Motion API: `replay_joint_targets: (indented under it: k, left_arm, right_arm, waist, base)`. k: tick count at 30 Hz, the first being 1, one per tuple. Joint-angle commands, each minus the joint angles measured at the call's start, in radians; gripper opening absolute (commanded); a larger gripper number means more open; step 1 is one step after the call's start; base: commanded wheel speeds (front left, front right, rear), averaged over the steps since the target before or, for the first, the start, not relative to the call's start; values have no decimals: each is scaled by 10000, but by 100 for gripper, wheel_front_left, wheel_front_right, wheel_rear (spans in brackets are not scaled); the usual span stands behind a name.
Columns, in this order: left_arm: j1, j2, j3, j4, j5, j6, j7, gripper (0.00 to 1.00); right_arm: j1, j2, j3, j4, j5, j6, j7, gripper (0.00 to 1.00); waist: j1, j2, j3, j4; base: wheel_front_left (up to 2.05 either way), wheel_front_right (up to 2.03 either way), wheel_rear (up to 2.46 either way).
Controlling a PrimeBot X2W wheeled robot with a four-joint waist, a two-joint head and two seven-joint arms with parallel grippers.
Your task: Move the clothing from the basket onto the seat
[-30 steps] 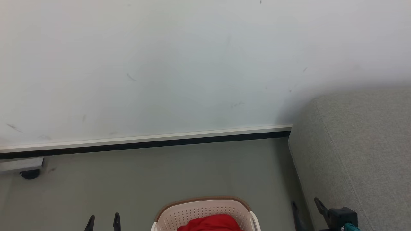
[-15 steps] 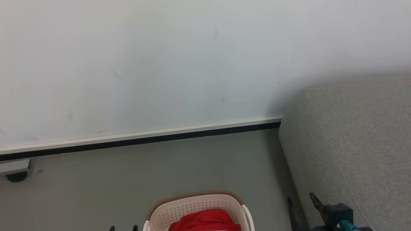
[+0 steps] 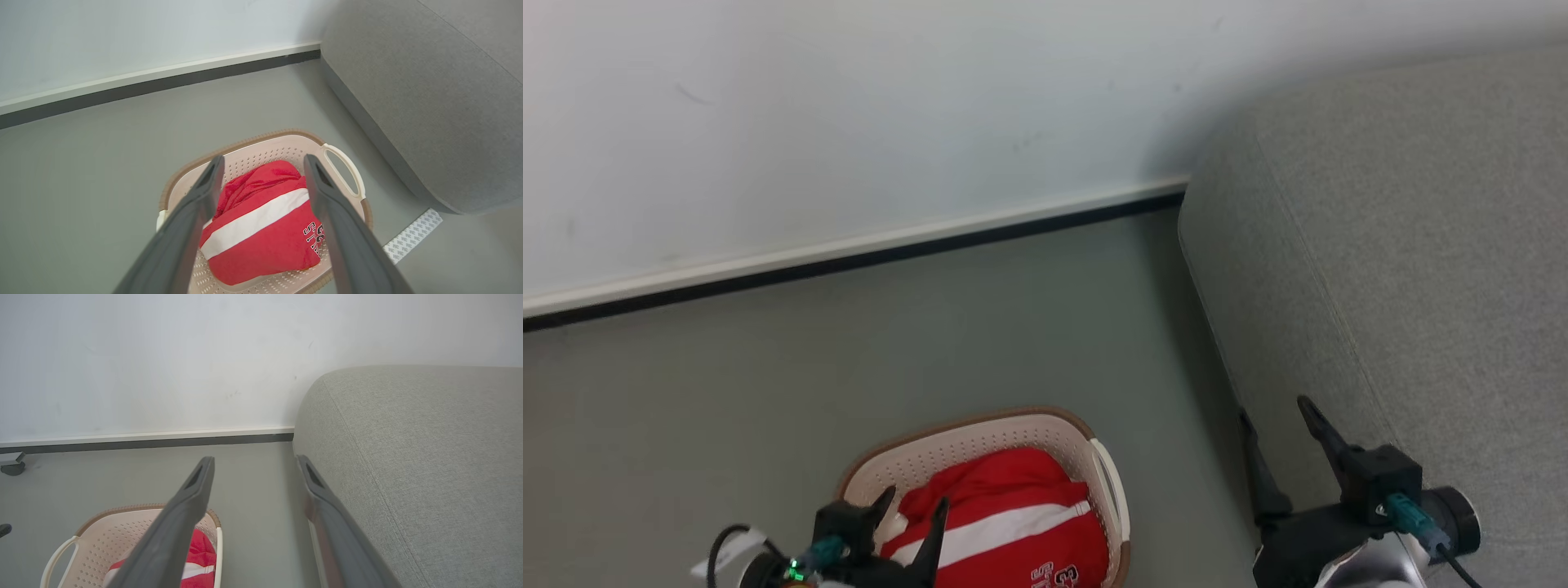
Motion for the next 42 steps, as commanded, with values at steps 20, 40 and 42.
replay_joint_targets:
  k: [20,40,42]
  left_arm:
    - [-4670,531,-1133,4059,1259,-247,536,100]
    - [-6482,873,-1513,5944,1577,1333,665,100]
    - [-6601,879,-1513,5994,1550,1489,594,100]
  right_arm:
    - [-1642,28,-222,9,457,6,-1536,100]
    - [-1429,26,188,430,1138,6,-2149,100]
    - [-1465,26,254,477,1195,6,-2171,100]
  waist:
    - [-3,-1,5880,-2728]
    - [-3,-1,7242,-3039]
    - [-3,-1,7271,-3040]
  base:
    - [0,0,0]
    - [0,0,0]
    - [0,0,0]
